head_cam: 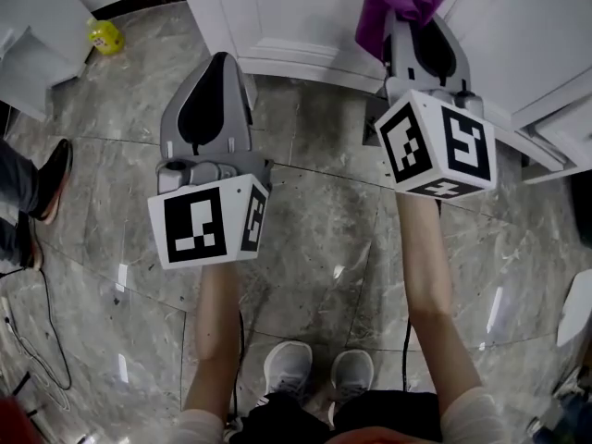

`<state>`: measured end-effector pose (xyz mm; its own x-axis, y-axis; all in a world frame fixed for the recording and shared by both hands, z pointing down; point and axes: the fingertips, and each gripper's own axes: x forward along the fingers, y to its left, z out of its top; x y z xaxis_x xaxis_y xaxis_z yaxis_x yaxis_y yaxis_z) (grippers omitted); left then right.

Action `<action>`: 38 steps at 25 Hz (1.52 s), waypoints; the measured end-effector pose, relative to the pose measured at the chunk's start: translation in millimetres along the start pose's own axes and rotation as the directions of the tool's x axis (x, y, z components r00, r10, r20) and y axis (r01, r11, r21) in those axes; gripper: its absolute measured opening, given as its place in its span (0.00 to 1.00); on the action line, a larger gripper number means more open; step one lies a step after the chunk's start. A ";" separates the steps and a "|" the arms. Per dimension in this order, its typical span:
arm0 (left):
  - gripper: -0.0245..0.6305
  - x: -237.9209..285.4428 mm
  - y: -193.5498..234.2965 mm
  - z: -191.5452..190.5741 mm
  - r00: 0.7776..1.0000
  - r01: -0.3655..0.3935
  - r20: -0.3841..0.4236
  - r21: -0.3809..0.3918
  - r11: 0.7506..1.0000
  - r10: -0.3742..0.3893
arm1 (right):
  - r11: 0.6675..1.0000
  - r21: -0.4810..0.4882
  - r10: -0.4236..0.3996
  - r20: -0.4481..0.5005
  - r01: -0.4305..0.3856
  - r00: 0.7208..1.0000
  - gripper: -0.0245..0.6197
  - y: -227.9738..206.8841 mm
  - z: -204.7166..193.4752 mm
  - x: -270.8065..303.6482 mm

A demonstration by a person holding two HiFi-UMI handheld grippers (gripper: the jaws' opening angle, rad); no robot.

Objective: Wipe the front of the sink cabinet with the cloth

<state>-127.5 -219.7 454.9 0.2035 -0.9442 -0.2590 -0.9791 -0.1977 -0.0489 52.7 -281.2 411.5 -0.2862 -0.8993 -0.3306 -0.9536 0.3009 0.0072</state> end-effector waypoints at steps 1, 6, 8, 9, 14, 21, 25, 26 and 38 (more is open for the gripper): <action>0.04 -2.1 5.1 -0.8 1.000 -0.012 0.002 -0.005 1.000 0.012 | 0.998 0.050 0.037 0.000 -0.037 0.999 0.12 14.1 -4.4 4.5; 0.04 -5.6 23.7 -3.0 0.999 -0.034 0.013 0.005 0.999 0.034 | 0.969 0.192 0.162 -0.024 -0.154 0.987 0.12 76.1 -41.1 36.3; 0.04 -9.2 30.3 -6.9 0.999 -0.044 0.002 0.025 0.999 0.044 | 0.957 0.232 0.190 -0.051 -0.174 0.980 0.12 97.2 -60.2 49.8; 0.04 -11.9 34.6 -8.5 0.999 -0.049 -0.004 0.029 0.998 0.049 | 0.951 0.251 0.203 -0.065 -0.181 0.977 0.12 106.9 -69.2 55.7; 0.04 -24.6 60.0 -9.7 0.995 -0.103 -0.010 0.017 0.995 0.103 | 0.949 0.213 0.261 -0.112 -0.233 0.959 0.12 146.6 -94.3 72.1; 0.04 -25.5 59.2 -14.5 0.996 -0.087 -0.025 0.042 0.995 0.088 | 0.962 0.097 0.269 -0.159 -0.256 0.950 0.12 157.5 -111.2 78.6; 0.04 -21.4 52.5 -14.6 0.997 -0.078 -0.020 0.029 0.996 0.079 | 0.967 0.076 0.254 -0.160 -0.245 0.954 0.12 153.1 -109.9 75.9; 0.04 -20.8 49.0 -16.2 0.997 -0.068 -0.024 0.028 0.997 0.069 | 0.970 0.062 0.242 -0.160 -0.235 0.957 0.12 148.5 -109.1 74.2; 0.04 -21.6 13.7 -22.4 0.999 -0.034 -0.025 -0.008 0.999 0.034 | 0.998 -0.059 0.025 -0.135 -0.034 0.990 0.12 46.7 -88.9 34.4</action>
<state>-145.2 -207.9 481.5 0.1705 -0.9566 -0.2361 -0.9853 -0.1676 -0.0327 -9.9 -326.3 484.4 -0.3202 -0.9261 -0.1996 -0.9473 0.3116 0.0740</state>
